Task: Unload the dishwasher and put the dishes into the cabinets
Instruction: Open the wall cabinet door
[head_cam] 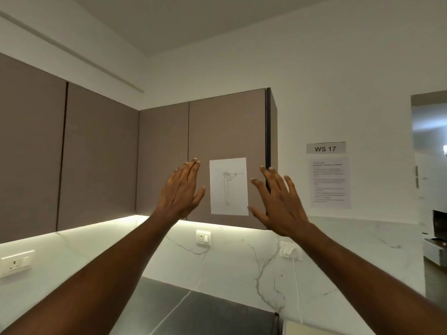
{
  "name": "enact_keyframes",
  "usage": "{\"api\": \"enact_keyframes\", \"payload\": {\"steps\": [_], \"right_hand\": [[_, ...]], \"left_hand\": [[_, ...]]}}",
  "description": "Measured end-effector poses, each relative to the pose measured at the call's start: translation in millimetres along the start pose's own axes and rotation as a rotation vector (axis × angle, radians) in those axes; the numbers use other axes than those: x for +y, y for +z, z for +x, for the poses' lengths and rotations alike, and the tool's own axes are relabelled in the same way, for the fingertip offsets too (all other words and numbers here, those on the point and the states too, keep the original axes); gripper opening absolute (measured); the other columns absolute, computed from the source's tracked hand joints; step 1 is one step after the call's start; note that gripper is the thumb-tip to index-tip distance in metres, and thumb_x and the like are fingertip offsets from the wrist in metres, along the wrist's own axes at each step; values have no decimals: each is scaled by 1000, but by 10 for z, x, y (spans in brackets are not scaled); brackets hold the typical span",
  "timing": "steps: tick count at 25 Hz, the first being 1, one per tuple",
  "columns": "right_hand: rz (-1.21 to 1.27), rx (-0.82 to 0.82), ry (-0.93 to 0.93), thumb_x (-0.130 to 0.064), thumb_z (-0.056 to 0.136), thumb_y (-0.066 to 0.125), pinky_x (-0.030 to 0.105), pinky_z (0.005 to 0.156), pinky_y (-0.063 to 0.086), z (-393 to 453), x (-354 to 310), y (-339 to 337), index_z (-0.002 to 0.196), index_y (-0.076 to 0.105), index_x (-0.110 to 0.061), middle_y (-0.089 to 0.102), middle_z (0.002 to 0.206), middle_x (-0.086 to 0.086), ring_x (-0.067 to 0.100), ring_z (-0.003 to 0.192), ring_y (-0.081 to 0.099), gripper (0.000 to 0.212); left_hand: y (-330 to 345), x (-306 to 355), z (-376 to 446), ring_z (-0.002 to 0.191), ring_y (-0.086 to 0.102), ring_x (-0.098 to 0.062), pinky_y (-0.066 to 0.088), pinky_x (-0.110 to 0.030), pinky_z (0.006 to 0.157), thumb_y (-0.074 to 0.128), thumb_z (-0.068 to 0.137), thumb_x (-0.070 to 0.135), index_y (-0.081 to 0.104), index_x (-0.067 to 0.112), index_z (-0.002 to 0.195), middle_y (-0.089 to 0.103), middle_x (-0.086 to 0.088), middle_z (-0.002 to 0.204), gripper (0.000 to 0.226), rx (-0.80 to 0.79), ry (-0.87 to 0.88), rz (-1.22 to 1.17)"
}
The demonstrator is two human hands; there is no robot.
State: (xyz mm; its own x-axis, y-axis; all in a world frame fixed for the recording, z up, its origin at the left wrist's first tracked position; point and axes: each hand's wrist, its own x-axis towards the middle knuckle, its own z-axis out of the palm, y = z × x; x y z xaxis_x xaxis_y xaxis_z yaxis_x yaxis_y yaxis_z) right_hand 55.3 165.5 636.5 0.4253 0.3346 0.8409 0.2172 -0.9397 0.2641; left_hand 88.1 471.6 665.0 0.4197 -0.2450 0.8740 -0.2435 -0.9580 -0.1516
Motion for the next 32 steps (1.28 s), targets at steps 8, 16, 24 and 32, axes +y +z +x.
{"api": "enact_keyframes", "payload": {"steps": [8, 16, 24, 32], "right_hand": [[-179, -139, -193, -65, 94, 51, 64, 126, 19, 1124, -612, 2295, 162, 33, -26, 5, 175, 14, 36, 162, 6, 80], [-240, -294, -128, -95, 70, 56, 73, 123, 11, 2161, -1071, 4513, 167, 17, -22, -5, 175, 18, 41, 161, -4, 128], [-305, -234, -230, -106, 65, 38, 85, 114, 0, 2239, -1057, 5019, 168, 8, -30, -5, 175, 17, 49, 159, -5, 131], [-157, -373, 94, -23, 112, 30, 77, 101, 42, 2212, -1537, 5004, 163, 30, -18, 25, 165, 33, 63, 147, 25, 52]], "left_hand": [[2080, -1345, 882, 155, 32, -28, 27, -44, 125, 43, 103, 56, 22, 14, 164, 26, -9, 170, 77, -84, 89, -75], [4052, -2249, 1896, 162, -1, -23, 14, -46, 131, 30, 105, 58, 0, 15, 167, -5, -5, 175, 81, 20, 92, -192], [4881, -2167, 2008, 162, -9, -22, 8, -48, 131, 37, 108, 47, -1, 14, 167, -10, -5, 175, 77, 225, 84, -392], [4777, -2196, 1947, 162, -8, -23, 15, -50, 130, 34, 108, 49, -3, 14, 166, -11, -5, 175, 78, 186, 98, -410]]}}
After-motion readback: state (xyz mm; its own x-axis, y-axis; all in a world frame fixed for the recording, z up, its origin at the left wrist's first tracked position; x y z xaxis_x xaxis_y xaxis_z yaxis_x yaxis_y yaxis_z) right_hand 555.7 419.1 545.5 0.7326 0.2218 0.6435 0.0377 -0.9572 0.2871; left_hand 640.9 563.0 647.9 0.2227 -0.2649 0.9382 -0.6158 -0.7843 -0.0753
